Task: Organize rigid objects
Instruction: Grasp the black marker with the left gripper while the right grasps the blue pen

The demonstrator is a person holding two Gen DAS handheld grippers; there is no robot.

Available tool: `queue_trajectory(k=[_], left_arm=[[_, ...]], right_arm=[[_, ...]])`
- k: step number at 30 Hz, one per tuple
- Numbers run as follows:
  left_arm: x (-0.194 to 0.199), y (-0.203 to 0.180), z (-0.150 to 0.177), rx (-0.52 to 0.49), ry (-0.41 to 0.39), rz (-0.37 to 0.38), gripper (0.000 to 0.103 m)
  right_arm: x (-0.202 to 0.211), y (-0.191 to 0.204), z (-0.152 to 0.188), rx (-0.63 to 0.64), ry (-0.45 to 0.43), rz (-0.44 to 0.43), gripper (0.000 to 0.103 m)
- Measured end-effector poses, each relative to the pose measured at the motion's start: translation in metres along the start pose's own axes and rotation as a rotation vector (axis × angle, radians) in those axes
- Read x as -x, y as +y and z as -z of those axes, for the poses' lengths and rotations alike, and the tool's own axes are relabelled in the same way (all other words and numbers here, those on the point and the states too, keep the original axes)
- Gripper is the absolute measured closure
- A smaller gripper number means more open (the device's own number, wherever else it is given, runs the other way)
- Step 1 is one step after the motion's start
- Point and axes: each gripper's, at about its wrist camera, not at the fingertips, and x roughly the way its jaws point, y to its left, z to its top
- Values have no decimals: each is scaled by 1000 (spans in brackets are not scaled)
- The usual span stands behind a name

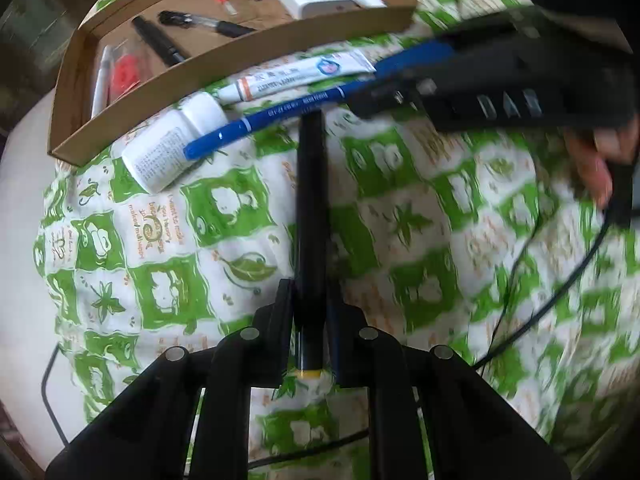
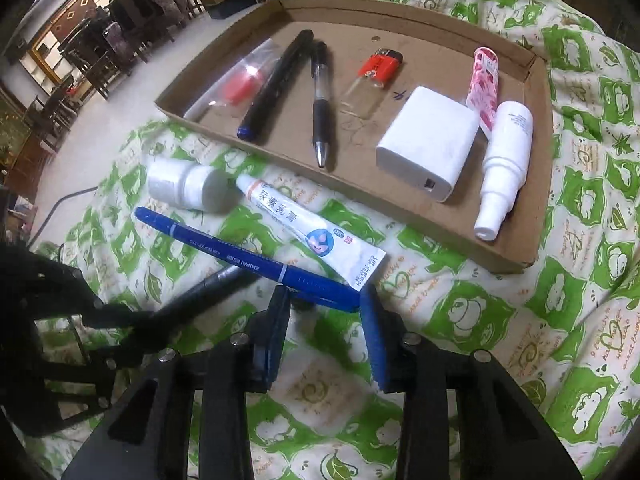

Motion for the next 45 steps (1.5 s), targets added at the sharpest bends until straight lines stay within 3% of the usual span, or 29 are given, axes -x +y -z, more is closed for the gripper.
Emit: queue_trajectory(k=[2,4,9,11,13,15,21,24,28,32,34,37,44,45], left_arm=[[-3,7,-9,22,-6,-8,90],[-7,2,-18,20,-10,-26,90],[-20,-2,-43,36,-13,-42,90],[-22,2,-50,88,-24,-18,90],[-22,10,-51,118,-40,-9,90],[-19,19,-42,142,-38,-1,90],[-10,49,-15,259,-23,12,91],[-8,72,0,350,-40,22,91],[-12,89,1,440,-86,44,91],[-21,97,-14,450,-108,29,91],[-27,92,-20,465,-121,34,91],[-41,95,-28,480,-134,45,91],[-39,89,7,474,-145,26,91],[-32,82,9,470,-144,21,91]], right_arm=[[0,2,0,15,-4,6,70],[-1,11,1,43,-10,19,63],[-8,34,3,138,-26,76,61],[-12,33,3,135,-8,70,62],[-13,30,2,118,0,61,71],[-8,21,2,78,7,24,82],[3,5,10,-40,38,-150,94],[1,3,20,-124,128,-290,94],[-10,5,41,-182,228,-374,94],[-6,0,42,-200,201,-343,91],[-4,-5,36,-215,168,-318,75],[1,-6,29,-228,107,-301,61],[-1,13,-1,-145,9,-187,62],[-3,18,-3,-132,0,-176,66]])
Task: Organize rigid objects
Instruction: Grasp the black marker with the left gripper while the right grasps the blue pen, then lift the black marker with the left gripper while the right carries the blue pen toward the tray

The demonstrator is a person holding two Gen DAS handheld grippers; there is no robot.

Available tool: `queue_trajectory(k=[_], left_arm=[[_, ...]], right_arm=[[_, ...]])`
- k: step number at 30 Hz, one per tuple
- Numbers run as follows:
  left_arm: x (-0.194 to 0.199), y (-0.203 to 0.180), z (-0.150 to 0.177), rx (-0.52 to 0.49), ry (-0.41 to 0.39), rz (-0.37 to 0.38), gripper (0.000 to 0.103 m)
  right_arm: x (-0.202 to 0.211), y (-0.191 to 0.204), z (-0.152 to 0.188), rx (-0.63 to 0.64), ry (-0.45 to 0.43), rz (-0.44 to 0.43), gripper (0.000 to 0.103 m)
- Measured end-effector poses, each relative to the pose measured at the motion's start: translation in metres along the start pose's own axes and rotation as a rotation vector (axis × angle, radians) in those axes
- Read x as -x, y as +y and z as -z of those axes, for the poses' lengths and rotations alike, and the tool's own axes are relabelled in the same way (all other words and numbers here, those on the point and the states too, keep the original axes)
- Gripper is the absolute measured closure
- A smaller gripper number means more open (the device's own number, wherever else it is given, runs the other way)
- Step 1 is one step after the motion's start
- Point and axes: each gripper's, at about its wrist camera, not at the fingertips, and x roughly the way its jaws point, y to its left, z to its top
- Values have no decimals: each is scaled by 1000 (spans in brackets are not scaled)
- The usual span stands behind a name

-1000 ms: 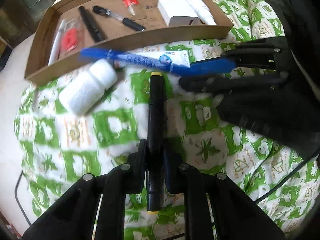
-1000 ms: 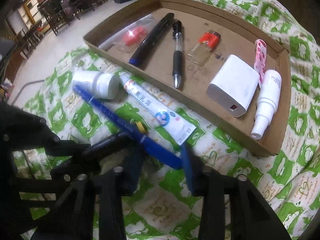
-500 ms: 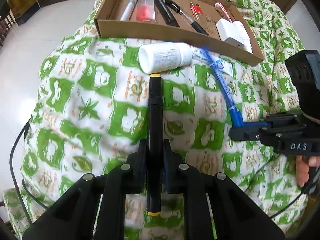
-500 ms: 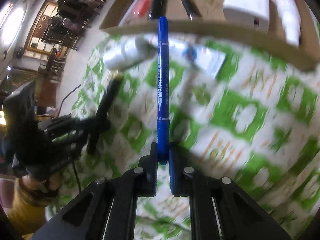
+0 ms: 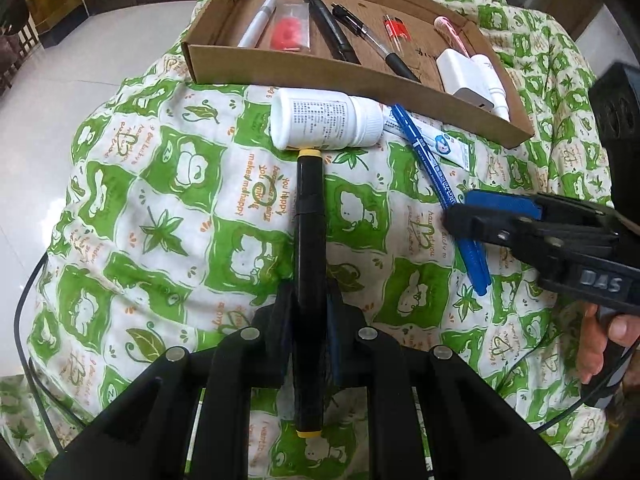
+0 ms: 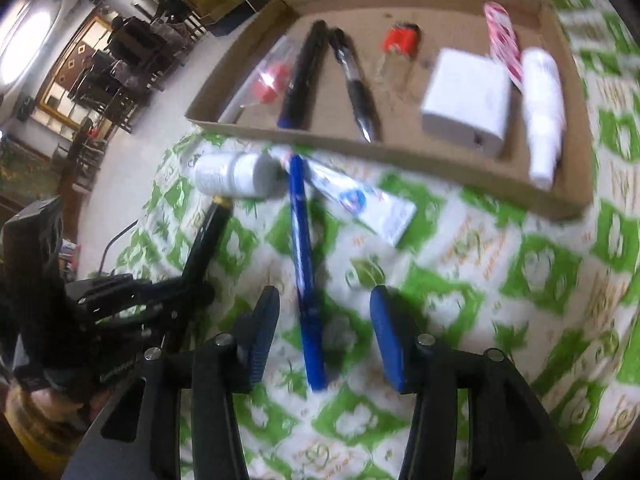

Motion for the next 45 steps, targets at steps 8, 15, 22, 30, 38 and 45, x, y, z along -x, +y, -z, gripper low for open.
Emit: queue_trajectory(k=[8,15,22,30,38,45], left_arm=[[10,-16,5,-11,-18,-11,91],[30,-26,8,-20,-65,-9,91],[38,-33,9,-30,-88,-9,91],[44,-31,11,-27,-105,-1,91],[53,-32,12,-36,-134,6,91],[65,-27,14,-12,-166,49,91]], right_arm=[[-9,15,9,63,-23,91,94],[9,2,13,-14,-67,-5,94],[24,-4,18,-15,-96,-47,94],[28,-1,17,-10,-130,-62,94],[30,-1,17,-9,-139,-55,94],[34,-1,16,-14,-163,-58,94]])
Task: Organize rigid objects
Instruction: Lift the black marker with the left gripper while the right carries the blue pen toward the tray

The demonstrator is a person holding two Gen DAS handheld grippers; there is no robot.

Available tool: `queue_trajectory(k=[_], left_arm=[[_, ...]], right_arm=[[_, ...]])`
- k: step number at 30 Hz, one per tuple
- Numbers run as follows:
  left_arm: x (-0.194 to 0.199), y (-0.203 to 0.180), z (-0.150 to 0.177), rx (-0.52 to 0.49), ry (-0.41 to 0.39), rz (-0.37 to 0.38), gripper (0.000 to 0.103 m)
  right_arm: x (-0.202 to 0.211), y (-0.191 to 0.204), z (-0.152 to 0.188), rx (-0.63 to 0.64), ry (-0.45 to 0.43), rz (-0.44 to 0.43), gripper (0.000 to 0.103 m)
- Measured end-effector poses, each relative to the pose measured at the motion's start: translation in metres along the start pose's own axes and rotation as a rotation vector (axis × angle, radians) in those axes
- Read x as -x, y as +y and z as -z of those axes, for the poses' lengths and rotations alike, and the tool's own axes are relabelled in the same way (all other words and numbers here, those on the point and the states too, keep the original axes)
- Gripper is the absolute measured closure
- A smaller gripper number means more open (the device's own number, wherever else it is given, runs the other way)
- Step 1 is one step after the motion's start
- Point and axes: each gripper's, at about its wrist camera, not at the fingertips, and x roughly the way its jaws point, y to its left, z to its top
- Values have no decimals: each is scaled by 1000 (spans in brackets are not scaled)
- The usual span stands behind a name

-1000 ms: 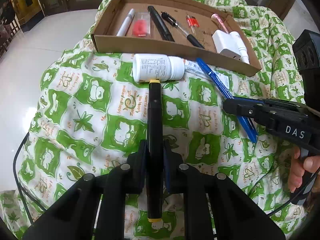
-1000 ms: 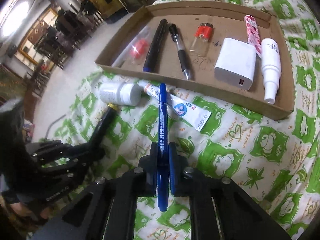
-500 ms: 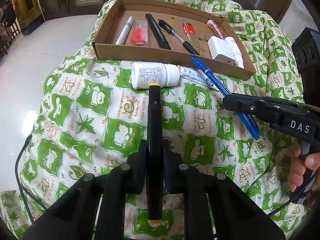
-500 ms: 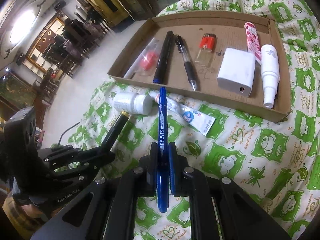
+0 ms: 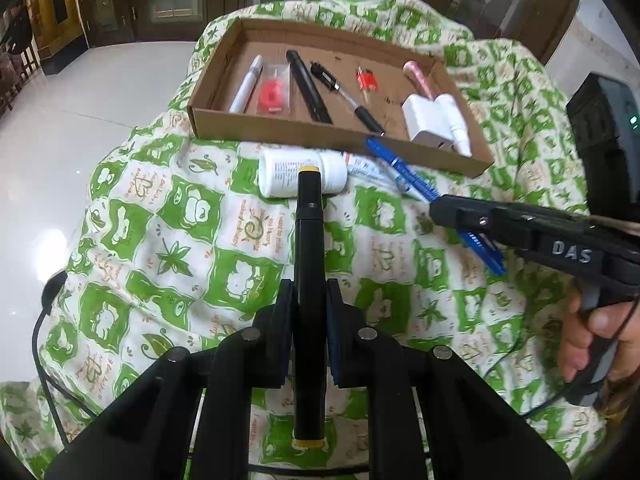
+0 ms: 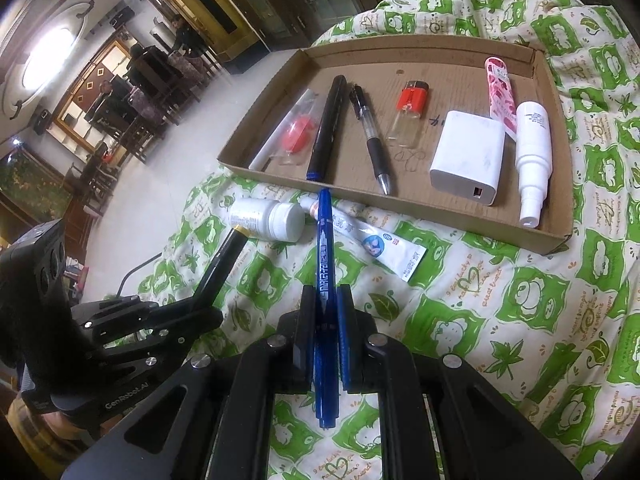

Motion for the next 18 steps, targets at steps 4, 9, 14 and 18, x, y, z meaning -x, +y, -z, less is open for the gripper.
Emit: queue_trajectory(k=[4,9,14,18], left_arm=[[11,4,-3,25,-22,38,91],[22,2,-15,38,-48,73,91],[25,-3,-32,38,-62,87,91],[25,-7,-46,31,-67,95,91]], right_arm=[[3,-1,-1,-6,-17,-3,94],[6,-3,-3,-17,-35,-9,94],[12,-4,-3,-30,-68,-17,94],[21,-8,-6,-53,-107,-37,94]])
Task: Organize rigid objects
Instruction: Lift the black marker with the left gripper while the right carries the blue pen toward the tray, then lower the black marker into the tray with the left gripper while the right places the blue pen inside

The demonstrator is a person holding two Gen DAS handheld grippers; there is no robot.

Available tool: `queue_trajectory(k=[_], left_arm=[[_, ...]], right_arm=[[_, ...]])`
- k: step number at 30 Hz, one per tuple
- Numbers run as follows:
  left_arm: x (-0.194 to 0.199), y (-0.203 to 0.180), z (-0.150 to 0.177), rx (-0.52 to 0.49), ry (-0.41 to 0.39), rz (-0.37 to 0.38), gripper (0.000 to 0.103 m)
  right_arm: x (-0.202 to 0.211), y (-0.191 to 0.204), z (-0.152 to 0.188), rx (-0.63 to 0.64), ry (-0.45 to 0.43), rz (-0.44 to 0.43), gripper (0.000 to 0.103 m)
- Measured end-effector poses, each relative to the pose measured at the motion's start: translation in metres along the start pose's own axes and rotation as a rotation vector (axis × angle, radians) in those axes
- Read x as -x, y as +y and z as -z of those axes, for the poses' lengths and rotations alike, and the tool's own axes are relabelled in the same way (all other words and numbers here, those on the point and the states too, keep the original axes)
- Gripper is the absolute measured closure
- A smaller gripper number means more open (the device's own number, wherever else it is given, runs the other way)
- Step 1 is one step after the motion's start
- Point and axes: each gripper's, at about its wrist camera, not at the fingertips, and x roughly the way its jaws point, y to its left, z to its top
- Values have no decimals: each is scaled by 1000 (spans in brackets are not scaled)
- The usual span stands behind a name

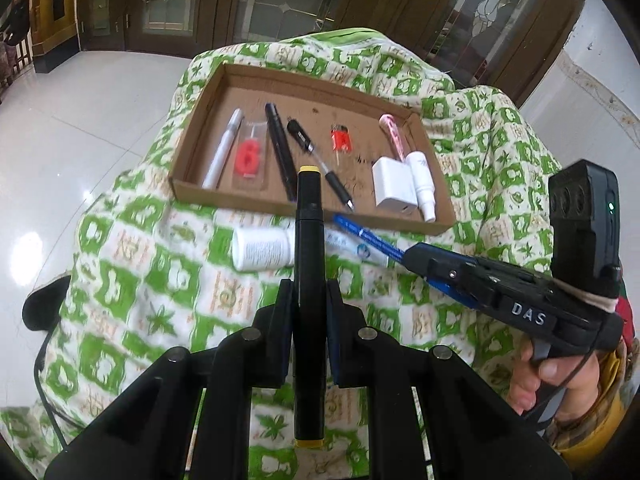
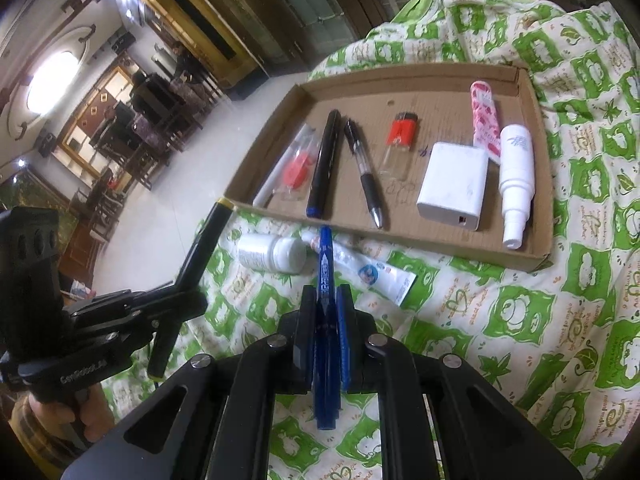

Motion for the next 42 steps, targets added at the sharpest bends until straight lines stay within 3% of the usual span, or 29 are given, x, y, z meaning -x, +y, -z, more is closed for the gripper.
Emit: queue_trajectory(k=[8,11,13,15,18,19,23,25,27,33,36,42], left_arm=[[-19,-4,-16,18,24,16,91],[-25,-5,-14,19,36,24,91],[-28,-5,-12,11,48,17,91],[-29,-2,-9,13,58,18,91],[-31,3,-8,21,65,13,91],[-31,5,-7,25,66,13,91],[-32,8,-9,39,70,20,91],[-32,7,-11,40,68,23,91],[-31,6,-12,35,65,27,91],[-33,9,-23,48,66,30,91],[-38,9,-33,54,76,31,91],[-67,10,-63,145,133,63,91]], right_arm=[[14,-9,-11,-39,-79,-13,100],[1,-11,-10,-40,11,-54,100],[-9,-5,-6,9,79,-37,99],[-16,2,-3,55,108,13,95],[-28,6,2,106,167,120,76],[-32,5,5,114,189,153,74],[-60,1,18,137,328,244,75],[-65,6,22,185,330,303,88],[-58,14,21,182,306,224,94],[-30,29,11,120,207,-52,94],[-21,16,4,35,156,-106,94],[-11,-8,-4,-90,85,-89,94]])
